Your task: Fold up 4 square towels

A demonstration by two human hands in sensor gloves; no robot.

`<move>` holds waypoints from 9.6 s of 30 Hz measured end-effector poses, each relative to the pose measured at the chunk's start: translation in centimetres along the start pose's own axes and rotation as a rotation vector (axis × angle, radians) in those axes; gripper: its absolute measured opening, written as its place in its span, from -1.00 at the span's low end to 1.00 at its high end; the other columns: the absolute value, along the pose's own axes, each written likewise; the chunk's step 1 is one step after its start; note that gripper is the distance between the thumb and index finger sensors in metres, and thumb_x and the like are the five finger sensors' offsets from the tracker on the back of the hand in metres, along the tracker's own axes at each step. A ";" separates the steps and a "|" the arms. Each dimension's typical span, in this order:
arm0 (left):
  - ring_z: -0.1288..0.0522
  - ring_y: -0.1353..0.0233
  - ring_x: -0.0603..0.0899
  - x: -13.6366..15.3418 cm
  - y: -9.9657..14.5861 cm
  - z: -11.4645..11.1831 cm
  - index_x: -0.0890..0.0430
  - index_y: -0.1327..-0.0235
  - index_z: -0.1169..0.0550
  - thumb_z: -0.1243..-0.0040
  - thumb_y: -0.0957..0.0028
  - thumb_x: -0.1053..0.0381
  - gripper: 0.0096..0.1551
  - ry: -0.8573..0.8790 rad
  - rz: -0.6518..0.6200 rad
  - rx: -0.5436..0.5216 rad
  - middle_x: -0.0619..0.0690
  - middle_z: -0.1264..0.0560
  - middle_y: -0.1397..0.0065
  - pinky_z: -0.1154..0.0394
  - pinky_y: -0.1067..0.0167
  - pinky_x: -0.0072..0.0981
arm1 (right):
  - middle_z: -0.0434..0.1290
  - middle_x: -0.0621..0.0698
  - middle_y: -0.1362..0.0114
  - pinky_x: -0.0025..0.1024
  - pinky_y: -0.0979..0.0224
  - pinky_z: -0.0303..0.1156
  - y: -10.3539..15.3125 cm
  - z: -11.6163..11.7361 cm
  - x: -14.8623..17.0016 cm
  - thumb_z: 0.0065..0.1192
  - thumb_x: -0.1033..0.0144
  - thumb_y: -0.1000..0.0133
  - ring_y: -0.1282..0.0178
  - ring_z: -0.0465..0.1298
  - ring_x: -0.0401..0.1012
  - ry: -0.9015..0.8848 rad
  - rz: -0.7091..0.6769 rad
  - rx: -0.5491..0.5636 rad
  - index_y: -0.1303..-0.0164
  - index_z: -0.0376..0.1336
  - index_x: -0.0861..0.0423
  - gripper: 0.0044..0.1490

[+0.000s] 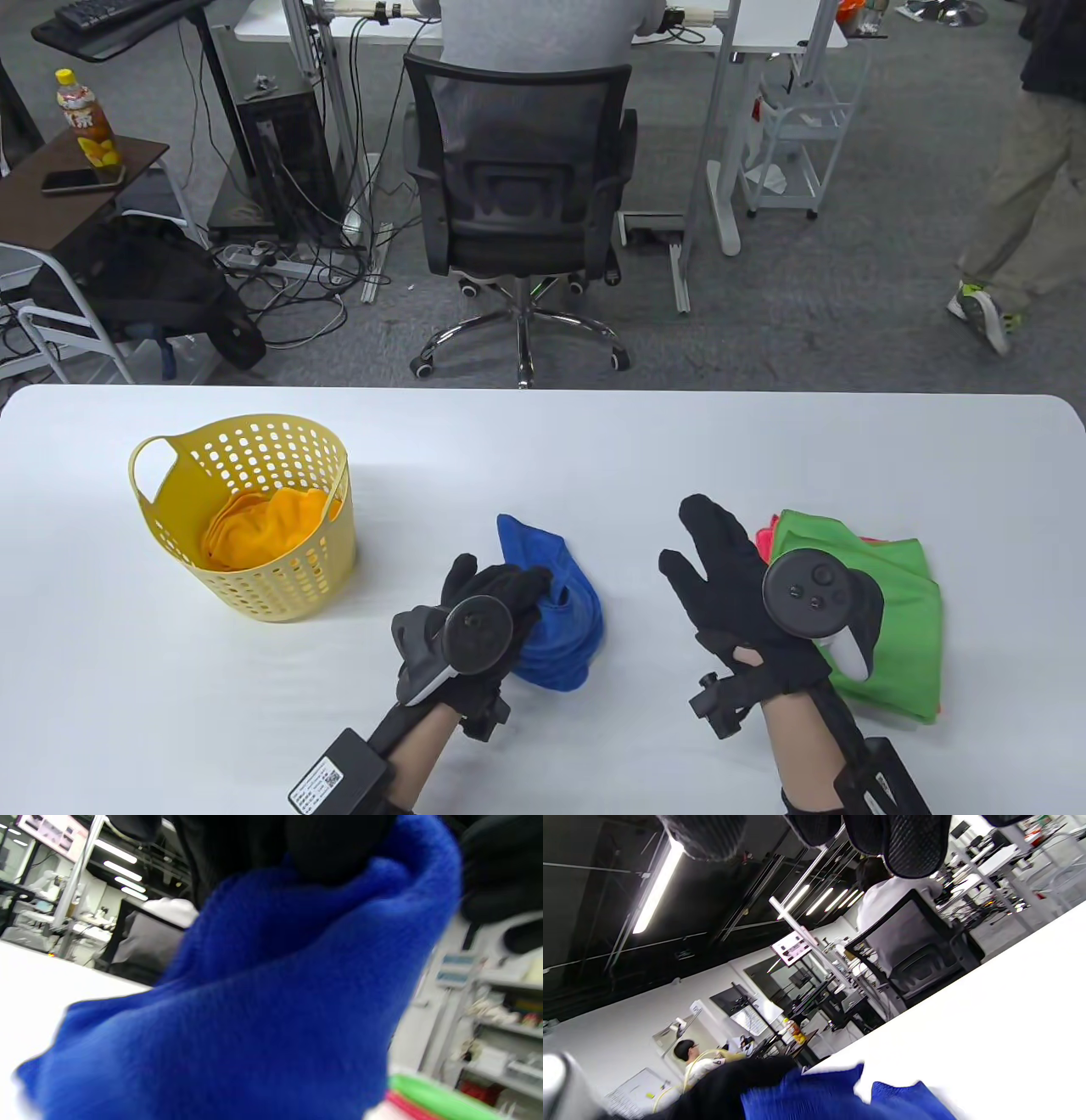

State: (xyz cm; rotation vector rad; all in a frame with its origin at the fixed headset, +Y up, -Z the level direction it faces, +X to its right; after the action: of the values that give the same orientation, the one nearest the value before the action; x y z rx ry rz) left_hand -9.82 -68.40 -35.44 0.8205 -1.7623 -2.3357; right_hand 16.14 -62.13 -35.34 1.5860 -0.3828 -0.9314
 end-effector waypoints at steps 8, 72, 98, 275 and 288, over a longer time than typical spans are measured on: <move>-0.58 -0.53 -0.11 -6.2 3.0 7.5 -0.25 -0.41 -0.36 -0.28 -0.09 -0.10 -0.40 0.054 -0.194 -0.175 -0.42 -0.62 -0.32 -0.21 -0.71 0.06 | 0.29 0.41 -0.63 0.54 -0.40 0.11 1.1 2.0 -5.1 0.31 0.22 -0.19 -0.46 0.42 0.26 0.094 -0.246 0.029 -0.64 0.16 0.15 -0.20; -0.55 -0.53 0.05 -7.1 3.4 5.7 -0.35 -0.58 -0.26 -0.06 -0.20 -0.10 -0.37 0.274 -0.204 -0.057 -0.24 -0.55 -0.45 -0.18 -0.68 0.22 | 0.65 0.25 -0.03 0.42 -0.36 0.26 4.7 2.4 -9.1 0.44 0.27 -0.09 0.22 0.64 -0.10 0.246 -0.503 0.414 -0.06 0.52 0.30 -0.53; -0.67 -0.32 0.01 -1.4 4.2 14.6 -0.33 -0.27 -0.53 -0.20 -0.15 -0.12 -0.60 0.106 -0.034 -0.397 -0.19 -0.70 0.07 -0.26 -0.64 0.22 | 0.72 0.13 0.19 0.30 -0.35 0.38 2.9 -7.1 -2.6 0.36 0.28 -0.14 0.46 0.64 -0.24 -0.139 -0.286 0.380 -0.20 0.49 0.16 -0.54; -0.43 -0.62 0.26 19.9 8.8 2.0 -0.14 -0.59 -0.40 -0.02 -0.13 -0.36 -0.26 -0.098 0.581 0.377 -0.01 -0.43 -0.64 -0.17 -0.65 0.21 | 0.37 0.47 -0.17 0.12 -0.16 0.40 0.4 17.3 11.0 0.25 0.22 -0.18 0.06 0.46 -0.07 0.512 0.765 -0.196 -0.27 0.34 0.48 -0.32; -0.43 -0.63 0.25 19.8 8.8 1.7 -0.16 -0.61 -0.37 -0.01 -0.14 -0.37 -0.25 -0.119 0.573 0.391 -0.02 -0.41 -0.65 -0.17 -0.65 0.20 | 0.58 0.30 -0.03 -0.39 0.41 0.68 -0.9 5.0 6.9 0.10 0.36 -0.20 0.54 0.65 -0.28 0.194 0.499 -0.055 -0.37 0.28 0.19 -0.48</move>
State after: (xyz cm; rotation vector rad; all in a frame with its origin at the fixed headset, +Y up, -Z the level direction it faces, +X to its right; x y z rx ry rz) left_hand -29.44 -77.54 -34.10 0.1571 -2.1763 -1.7279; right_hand 16.56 -70.04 -38.54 1.4221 -0.5766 -0.3996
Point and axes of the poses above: the tracker on the back of each hand, its own x axis roughly to the little-finger side, its own y axis roughly from the fingertips to the wrist, z = x × y, the point moved 5 cm from there along -y, roughly from the wrist to the fingertips
